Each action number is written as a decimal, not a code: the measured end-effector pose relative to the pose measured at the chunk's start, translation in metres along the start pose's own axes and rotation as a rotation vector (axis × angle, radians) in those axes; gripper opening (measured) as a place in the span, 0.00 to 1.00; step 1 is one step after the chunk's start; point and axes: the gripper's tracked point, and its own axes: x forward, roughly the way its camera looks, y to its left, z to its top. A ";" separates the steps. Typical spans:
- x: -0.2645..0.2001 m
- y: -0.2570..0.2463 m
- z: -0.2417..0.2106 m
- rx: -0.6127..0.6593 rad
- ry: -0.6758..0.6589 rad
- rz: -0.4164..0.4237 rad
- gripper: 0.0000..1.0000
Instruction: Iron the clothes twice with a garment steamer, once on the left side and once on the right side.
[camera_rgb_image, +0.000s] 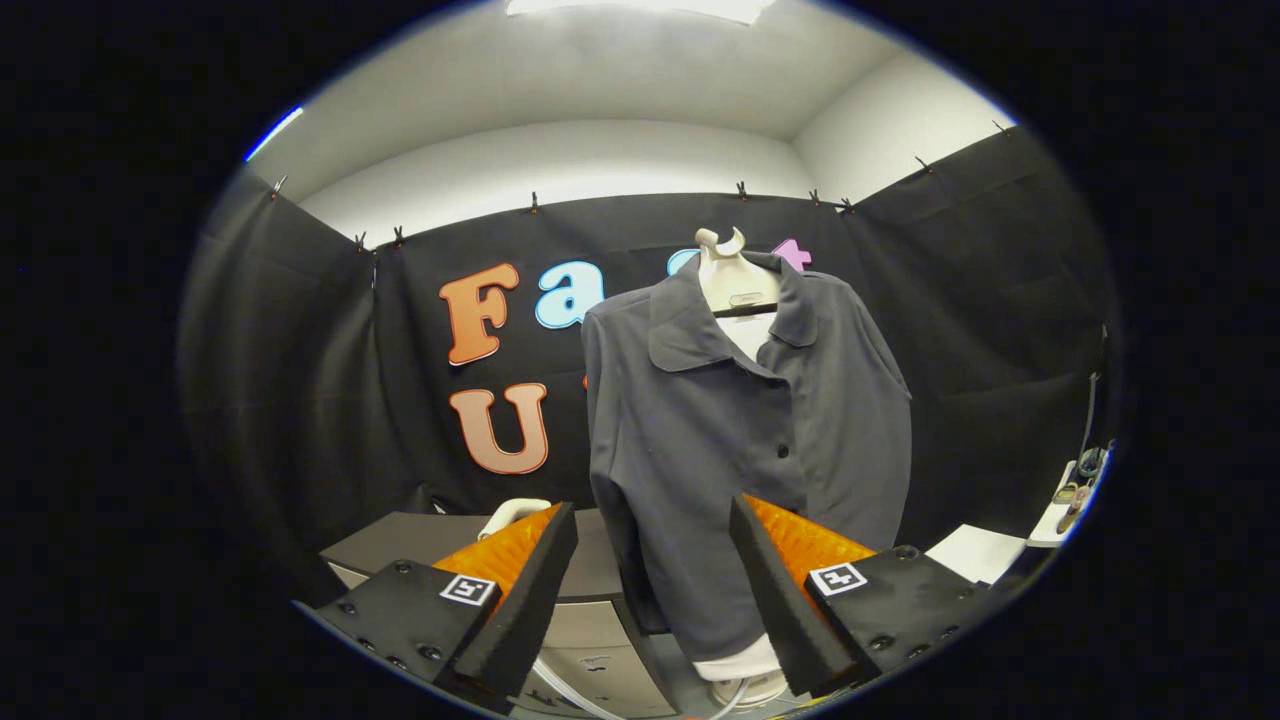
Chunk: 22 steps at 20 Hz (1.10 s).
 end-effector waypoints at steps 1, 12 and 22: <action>0.001 0.002 0.001 0.001 -0.003 0.006 0.98; 0.050 0.062 0.022 -0.048 0.033 0.085 0.98; 0.150 0.198 0.010 -0.089 0.228 0.255 0.98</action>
